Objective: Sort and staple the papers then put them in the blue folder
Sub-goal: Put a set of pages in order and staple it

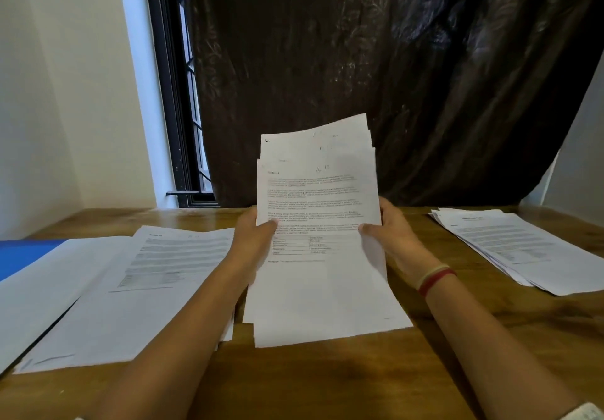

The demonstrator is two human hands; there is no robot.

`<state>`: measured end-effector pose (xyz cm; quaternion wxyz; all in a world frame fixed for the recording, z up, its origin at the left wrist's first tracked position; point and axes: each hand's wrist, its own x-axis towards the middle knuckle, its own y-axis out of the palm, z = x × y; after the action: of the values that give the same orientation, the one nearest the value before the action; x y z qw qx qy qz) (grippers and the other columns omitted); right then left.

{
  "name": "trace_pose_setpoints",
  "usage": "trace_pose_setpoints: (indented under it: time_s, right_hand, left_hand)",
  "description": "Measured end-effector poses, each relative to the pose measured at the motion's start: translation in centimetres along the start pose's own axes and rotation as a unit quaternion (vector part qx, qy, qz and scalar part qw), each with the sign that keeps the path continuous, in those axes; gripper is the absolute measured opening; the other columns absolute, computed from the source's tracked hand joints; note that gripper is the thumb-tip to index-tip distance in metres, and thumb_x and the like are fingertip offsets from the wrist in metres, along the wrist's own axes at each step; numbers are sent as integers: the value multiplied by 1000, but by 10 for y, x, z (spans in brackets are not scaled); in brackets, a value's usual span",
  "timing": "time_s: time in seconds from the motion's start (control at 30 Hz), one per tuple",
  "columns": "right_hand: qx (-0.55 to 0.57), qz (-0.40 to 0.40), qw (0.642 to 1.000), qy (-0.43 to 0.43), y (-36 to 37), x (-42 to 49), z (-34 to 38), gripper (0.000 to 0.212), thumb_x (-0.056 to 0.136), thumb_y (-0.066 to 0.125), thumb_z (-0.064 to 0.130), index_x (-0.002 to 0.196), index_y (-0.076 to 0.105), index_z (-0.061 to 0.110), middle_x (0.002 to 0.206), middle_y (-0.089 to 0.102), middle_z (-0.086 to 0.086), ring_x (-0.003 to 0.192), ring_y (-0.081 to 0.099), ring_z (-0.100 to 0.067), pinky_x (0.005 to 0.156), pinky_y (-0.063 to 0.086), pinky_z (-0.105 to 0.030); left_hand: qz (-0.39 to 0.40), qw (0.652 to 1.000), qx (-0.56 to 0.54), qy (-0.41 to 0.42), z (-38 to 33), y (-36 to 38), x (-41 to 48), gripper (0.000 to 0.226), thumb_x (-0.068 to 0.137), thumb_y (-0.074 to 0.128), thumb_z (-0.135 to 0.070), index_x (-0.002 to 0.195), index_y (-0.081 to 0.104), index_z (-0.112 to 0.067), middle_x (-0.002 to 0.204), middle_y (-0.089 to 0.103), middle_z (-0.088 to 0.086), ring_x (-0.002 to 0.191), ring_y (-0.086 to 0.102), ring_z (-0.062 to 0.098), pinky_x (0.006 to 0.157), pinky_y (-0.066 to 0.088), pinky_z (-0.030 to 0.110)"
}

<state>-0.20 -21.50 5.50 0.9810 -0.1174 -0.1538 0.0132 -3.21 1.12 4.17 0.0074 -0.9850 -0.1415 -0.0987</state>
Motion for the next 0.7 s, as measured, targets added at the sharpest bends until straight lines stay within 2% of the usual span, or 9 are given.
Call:
trace_pose_setpoints:
  time_s: [0.07,0.13,0.2,0.27,0.37,0.43,0.5,0.6,0.7]
  right_hand:
    - [32,-68,994,-80,4,-6,11,25,93,61,7,110,52,23,119,63,0,103,61,-16,90,54,-33]
    - [78,-114,980,-145,6,-14,23,16,96,57,14,106,55,26,109,66,7,98,65,-11,81,58,-27]
    - [102,-133,964,-208,8,-24,34,17,100,50,18,103,52,35,101,63,18,92,66,0,70,56,-16]
    - [103,-137,950,-262,13,-31,41,19,102,44,19,105,49,36,98,63,22,94,63,7,70,53,-13]
    - [85,-138,940,-300,20,-34,45,24,102,39,18,112,45,39,102,60,34,101,61,5,76,54,-15]
    - [73,-135,941,-300,23,-32,44,26,102,40,19,115,42,41,107,59,29,104,60,4,78,54,-16]
    - [49,-126,951,-277,24,-28,40,31,101,46,21,122,35,40,112,54,24,103,59,3,77,53,-14]
    - [29,-127,966,-223,20,-23,31,55,95,60,15,139,29,25,114,47,25,102,50,13,81,45,-5]
    - [43,-119,978,-166,15,-17,23,59,95,58,7,143,27,20,108,45,28,98,51,9,76,42,-3]
  left_hand:
    - [-58,989,38,131,-8,5,-11,20,100,50,-17,118,54,-25,115,64,-5,101,63,12,81,56,29]
    - [-86,960,67,256,-19,11,-25,17,102,45,-21,115,46,-31,110,61,-12,98,62,2,77,54,18]
    - [-78,939,77,327,-28,16,-35,17,102,40,-23,110,39,-38,107,57,-22,95,61,-6,70,54,13]
    - [-72,926,82,362,-32,21,-40,15,102,38,-25,112,37,-36,107,54,-25,96,60,-7,69,53,12]
    - [-53,921,75,379,-33,28,-45,25,99,37,-33,122,31,-26,112,52,-18,102,57,-5,69,52,11]
    - [-50,926,71,367,-34,30,-46,33,98,38,-37,126,30,-21,115,50,-17,104,55,-8,72,49,6]
    - [-57,937,77,335,-33,29,-41,39,97,43,-32,131,29,-19,118,51,-12,104,55,-4,73,46,3]
    - [-59,956,98,270,-24,22,-32,40,100,47,-16,135,28,-19,122,49,-9,107,51,4,74,44,5]
    - [-39,968,119,219,-12,18,-27,34,101,41,-11,133,33,-21,120,48,-10,113,49,9,84,40,12]
